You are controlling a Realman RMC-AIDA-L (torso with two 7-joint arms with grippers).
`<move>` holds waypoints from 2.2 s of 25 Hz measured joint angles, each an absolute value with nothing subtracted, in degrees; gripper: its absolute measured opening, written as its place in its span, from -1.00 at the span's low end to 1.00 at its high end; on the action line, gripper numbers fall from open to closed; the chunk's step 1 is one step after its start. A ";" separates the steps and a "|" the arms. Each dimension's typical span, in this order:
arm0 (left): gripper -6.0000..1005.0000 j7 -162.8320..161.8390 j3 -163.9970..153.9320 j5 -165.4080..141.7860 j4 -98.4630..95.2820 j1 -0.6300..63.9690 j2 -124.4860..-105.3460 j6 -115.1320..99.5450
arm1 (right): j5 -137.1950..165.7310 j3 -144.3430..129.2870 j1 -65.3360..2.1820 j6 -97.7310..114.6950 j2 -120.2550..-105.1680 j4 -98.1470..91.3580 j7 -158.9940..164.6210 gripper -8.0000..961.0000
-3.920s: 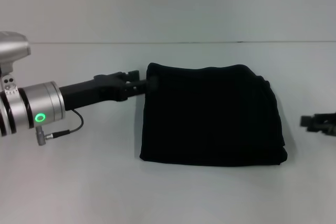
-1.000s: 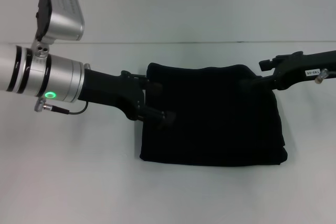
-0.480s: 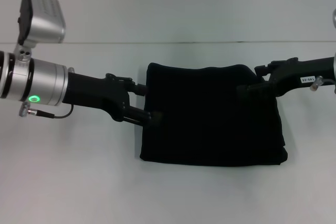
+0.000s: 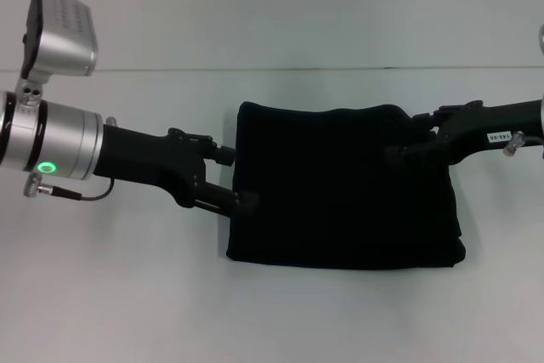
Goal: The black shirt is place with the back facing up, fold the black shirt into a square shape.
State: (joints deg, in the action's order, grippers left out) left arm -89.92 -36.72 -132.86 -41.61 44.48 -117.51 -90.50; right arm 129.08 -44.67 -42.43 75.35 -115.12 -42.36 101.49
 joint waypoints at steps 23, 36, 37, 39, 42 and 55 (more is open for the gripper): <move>0.77 -89.86 -36.80 -132.51 -41.22 44.47 -117.86 -90.53 | 128.93 -43.82 -41.66 74.73 -115.48 -41.55 100.10 0.93; 0.77 -90.19 -36.39 -132.41 -41.22 44.30 -117.86 -90.45 | 128.94 -43.59 -41.66 75.15 -115.40 -41.74 100.15 0.93; 0.77 -90.21 -36.38 -132.41 -41.22 44.30 -117.86 -90.44 | 128.94 -43.49 -41.66 75.15 -115.33 -41.74 100.17 0.93; 0.77 -90.25 -36.38 -132.40 -41.22 44.30 -117.86 -90.44 | 128.93 -43.20 -41.66 75.20 -115.26 -41.73 100.14 0.93; 0.77 -90.26 -36.38 -132.34 -41.22 44.30 -117.86 -90.43 | 128.92 -43.03 -41.66 75.31 -115.19 -41.70 100.07 0.93; 0.77 -90.26 -36.39 -132.34 -41.22 44.55 -117.68 -90.29 | 128.84 -42.97 -41.83 75.33 -115.08 -41.66 100.12 0.93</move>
